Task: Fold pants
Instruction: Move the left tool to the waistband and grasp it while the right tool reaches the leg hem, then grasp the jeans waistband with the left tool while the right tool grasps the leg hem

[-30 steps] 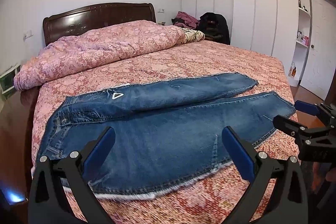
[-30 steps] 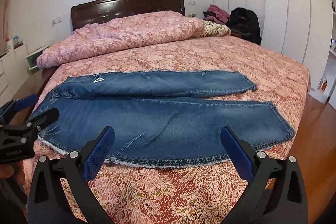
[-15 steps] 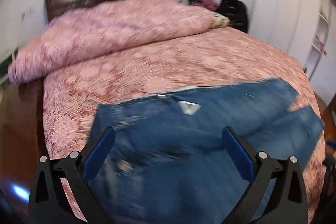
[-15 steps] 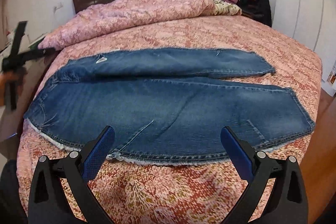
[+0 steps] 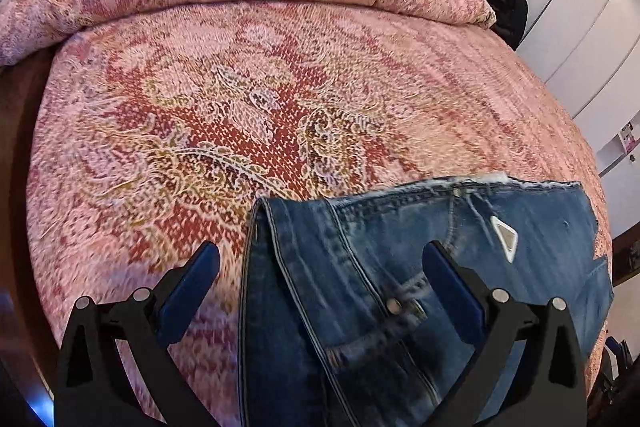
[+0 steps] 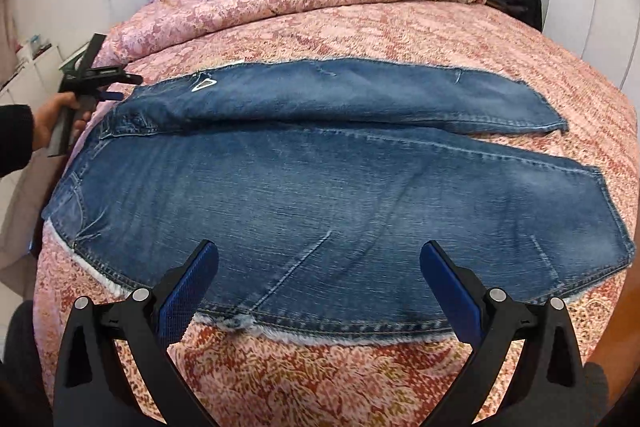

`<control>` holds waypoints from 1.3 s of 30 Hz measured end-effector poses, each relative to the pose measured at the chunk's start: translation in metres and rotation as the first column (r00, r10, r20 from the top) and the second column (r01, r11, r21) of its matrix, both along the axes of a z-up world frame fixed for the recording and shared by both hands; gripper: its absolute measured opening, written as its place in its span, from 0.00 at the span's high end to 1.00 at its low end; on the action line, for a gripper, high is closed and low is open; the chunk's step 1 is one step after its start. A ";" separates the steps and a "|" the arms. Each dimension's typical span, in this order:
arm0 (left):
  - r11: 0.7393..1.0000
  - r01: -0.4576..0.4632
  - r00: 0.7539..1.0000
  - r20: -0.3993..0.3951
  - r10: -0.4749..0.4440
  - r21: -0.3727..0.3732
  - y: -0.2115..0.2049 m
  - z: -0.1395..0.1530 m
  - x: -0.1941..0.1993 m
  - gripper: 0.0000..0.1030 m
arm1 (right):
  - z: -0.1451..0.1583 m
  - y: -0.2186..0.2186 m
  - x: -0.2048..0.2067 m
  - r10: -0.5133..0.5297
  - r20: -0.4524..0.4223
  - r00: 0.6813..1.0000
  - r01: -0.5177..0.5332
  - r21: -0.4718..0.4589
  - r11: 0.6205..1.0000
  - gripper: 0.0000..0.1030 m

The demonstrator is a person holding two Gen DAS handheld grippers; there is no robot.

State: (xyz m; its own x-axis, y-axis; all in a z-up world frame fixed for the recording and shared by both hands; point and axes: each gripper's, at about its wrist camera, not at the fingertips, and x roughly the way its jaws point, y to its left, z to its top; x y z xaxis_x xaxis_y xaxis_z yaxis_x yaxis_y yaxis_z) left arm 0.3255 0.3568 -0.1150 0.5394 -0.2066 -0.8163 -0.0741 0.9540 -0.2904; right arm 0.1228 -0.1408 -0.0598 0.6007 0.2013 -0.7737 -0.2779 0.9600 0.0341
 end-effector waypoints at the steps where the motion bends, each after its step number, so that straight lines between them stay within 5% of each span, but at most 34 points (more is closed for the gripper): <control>1: 1.000 -0.002 1.000 -0.013 0.002 -0.004 0.001 -0.005 0.003 0.02 | -0.001 0.001 0.001 0.004 -0.005 1.000 -0.004 0.000 1.000 0.03; 8: 0.992 0.038 0.999 -0.027 -0.042 -0.121 0.006 -0.017 0.011 0.05 | -0.008 0.005 0.003 0.013 -0.031 0.999 -0.012 0.023 1.000 0.03; 12: 0.983 0.041 0.997 -0.052 -0.051 -0.177 0.014 -0.018 0.012 0.40 | -0.008 0.005 0.003 0.013 -0.034 0.999 -0.012 0.031 0.999 0.03; 16: 0.977 0.003 0.996 -0.082 -0.021 -0.211 0.028 -0.020 0.008 0.64 | -0.007 0.006 0.002 0.020 -0.028 0.999 -0.019 0.041 0.999 0.03; 19: 0.984 0.019 0.996 -0.083 -0.035 -0.178 0.023 -0.017 0.004 0.86 | -0.008 0.005 0.004 0.029 -0.041 0.999 -0.028 0.047 0.999 0.03; 25: 0.999 0.003 0.997 -0.080 0.001 0.042 -0.010 -0.012 0.002 0.87 | 0.002 -0.020 0.017 -0.009 -0.011 1.000 0.010 0.067 0.998 0.03; 28: 0.994 -0.043 0.996 -0.076 0.051 0.105 -0.021 -0.016 0.002 0.87 | 0.016 -0.066 0.050 -0.078 -0.028 0.997 0.081 0.134 0.988 0.03; 34: 0.984 -0.049 0.993 -0.097 0.066 0.170 -0.030 -0.020 0.010 0.86 | 0.045 -0.219 0.185 -0.239 -0.181 0.954 0.284 0.295 0.912 0.03; 39: 0.987 -0.061 0.989 -0.123 0.080 0.151 -0.025 -0.021 0.020 0.85 | 0.029 -0.291 0.291 -0.222 -0.366 0.904 0.360 0.370 0.857 0.03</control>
State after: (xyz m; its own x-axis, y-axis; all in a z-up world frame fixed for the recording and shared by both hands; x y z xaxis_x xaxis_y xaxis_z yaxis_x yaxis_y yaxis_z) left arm 0.3458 0.3315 -0.1361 0.4375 -0.0453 -0.8981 -0.1702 0.9765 -0.1321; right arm 0.4143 -0.4320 -0.0303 0.4363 0.3996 -0.8062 0.1024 0.8681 0.4857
